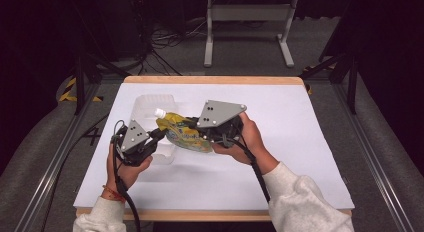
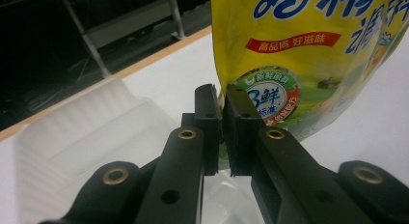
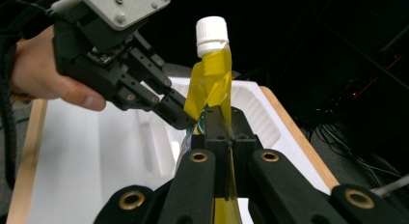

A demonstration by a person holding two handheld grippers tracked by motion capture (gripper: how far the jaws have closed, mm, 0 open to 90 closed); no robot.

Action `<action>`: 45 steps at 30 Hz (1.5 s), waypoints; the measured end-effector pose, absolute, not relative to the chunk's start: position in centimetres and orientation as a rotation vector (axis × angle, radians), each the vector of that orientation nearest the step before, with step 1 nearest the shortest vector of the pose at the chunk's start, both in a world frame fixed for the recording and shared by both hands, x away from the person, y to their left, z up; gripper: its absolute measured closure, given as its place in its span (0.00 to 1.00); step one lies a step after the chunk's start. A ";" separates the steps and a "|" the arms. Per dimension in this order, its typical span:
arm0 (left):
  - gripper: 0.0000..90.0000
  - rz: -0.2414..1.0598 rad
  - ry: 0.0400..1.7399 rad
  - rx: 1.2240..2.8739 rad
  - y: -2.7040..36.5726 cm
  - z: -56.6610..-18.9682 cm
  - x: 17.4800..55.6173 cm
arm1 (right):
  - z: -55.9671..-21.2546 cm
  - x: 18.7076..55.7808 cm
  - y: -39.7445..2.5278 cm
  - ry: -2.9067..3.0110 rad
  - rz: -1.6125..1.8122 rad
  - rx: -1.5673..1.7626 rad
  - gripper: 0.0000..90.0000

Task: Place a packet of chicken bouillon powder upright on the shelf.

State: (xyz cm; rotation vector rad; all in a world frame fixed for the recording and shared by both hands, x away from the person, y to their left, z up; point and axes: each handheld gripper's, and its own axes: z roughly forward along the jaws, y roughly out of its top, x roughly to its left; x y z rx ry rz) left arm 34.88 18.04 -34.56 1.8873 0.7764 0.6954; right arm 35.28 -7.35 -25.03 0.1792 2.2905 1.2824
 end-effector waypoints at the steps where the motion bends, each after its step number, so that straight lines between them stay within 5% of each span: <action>1: 0.95 0.706 0.776 1.890 18.3 -34.4 34.9 | -24.9 35.5 -6.9 2.278 1.290 0.185 1.00; 45: 0.96 0.822 1.005 1.840 25.5 -36.1 35.2 | -27.2 38.7 2.0 2.336 1.425 0.207 1.00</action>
